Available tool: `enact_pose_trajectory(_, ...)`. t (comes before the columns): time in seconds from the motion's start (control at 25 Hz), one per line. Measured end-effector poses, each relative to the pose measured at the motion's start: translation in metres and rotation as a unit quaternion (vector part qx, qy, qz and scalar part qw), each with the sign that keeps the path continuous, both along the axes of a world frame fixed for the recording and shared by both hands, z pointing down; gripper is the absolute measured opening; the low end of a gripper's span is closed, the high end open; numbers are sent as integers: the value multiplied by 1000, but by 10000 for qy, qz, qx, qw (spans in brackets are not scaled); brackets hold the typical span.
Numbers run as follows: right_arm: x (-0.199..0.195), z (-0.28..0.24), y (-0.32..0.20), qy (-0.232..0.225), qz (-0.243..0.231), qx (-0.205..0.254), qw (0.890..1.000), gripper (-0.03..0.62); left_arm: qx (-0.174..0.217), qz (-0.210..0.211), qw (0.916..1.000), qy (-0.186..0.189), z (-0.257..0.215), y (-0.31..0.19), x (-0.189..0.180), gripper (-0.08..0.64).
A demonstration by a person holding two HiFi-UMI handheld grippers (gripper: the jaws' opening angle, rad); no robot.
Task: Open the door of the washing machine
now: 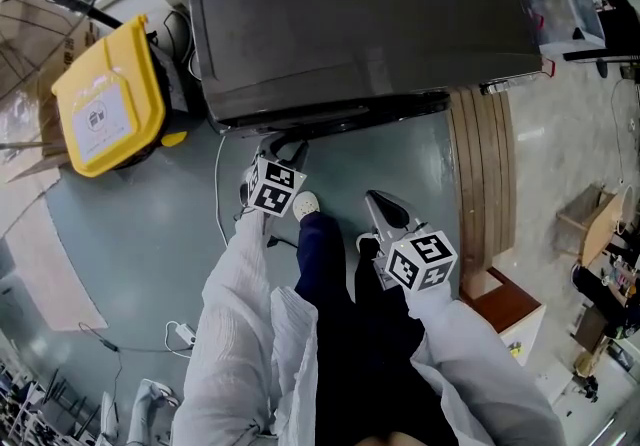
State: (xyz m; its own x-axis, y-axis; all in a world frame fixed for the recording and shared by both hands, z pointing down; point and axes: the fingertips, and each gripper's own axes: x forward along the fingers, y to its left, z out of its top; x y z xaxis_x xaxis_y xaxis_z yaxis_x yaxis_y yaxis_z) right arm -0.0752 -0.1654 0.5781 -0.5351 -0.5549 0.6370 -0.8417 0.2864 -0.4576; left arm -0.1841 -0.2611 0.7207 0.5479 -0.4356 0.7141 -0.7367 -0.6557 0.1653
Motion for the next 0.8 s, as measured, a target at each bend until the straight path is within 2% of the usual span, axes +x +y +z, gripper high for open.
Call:
enact_pose_trajectory(0.24,10,-1,3,-41,39,23,10000,8,36,144,9997,-173,1,13,5,127)
enact_pose_trajectory(0.4,22,-4,8,-96,51,75,9999,8,-232,240,9992,-228,5,50,16,118)
enact_pose_trajectory(0.56,36,-6,18,-125,-41,148,9998,8,-284,148,9987,-396,7,78,24,110)
enact_pose_trajectory(0.8,70,-1,39,-76,-7,117,9999,8,-411,268,9974,-524,6,112,46,97)
